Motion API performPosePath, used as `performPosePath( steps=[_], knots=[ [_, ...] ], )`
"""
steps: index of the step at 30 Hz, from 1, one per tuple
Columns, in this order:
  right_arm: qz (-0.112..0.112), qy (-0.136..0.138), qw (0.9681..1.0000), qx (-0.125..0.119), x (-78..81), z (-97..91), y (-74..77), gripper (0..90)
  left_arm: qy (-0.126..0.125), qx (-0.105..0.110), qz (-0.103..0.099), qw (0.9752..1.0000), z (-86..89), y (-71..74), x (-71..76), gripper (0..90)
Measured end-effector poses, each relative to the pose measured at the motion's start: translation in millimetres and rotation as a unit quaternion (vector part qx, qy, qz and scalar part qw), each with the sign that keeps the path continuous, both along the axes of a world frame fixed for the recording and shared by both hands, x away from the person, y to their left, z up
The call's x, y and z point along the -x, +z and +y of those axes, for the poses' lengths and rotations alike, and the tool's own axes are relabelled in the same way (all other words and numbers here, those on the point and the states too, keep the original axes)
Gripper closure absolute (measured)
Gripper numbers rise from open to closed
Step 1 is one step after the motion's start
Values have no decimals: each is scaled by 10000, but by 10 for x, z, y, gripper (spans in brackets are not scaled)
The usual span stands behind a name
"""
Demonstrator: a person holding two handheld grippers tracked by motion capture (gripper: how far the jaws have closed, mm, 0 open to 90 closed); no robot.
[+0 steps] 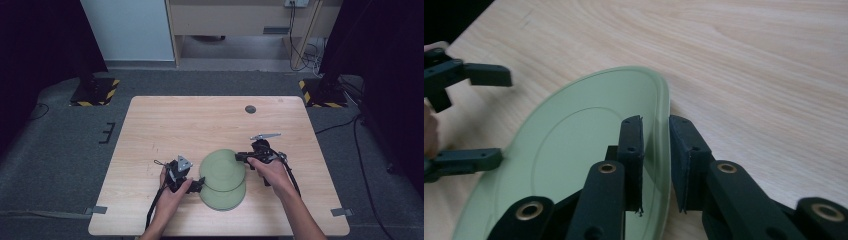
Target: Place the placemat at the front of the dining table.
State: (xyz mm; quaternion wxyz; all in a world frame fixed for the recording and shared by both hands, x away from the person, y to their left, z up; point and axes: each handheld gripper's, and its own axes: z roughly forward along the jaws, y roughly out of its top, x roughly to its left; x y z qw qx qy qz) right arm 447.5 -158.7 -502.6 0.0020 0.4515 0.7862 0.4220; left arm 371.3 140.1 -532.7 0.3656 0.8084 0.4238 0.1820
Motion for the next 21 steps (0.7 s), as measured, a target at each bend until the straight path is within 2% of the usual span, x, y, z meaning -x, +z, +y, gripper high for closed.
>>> performPosePath(
  steps=[1,3,8,15,21],
  knots=[
    [16,75,10000,-3,4,24,-3,769,-1,-3,-1,10000,0,0,0,0],
    [-86,35,9997,210,9,57,9,785,-2,9,-1,10000,0,-1,0,0],
    [-108,-33,9997,204,-13,74,-4,791,-11,10,-6,10000,0,-2,1,0],
    [-194,20,9994,283,-4,81,20,836,-2,18,-10,10000,3,-3,6,0],
    [-325,60,9980,535,10,121,32,853,19,36,8,10000,7,-3,8,0]
  ],
)
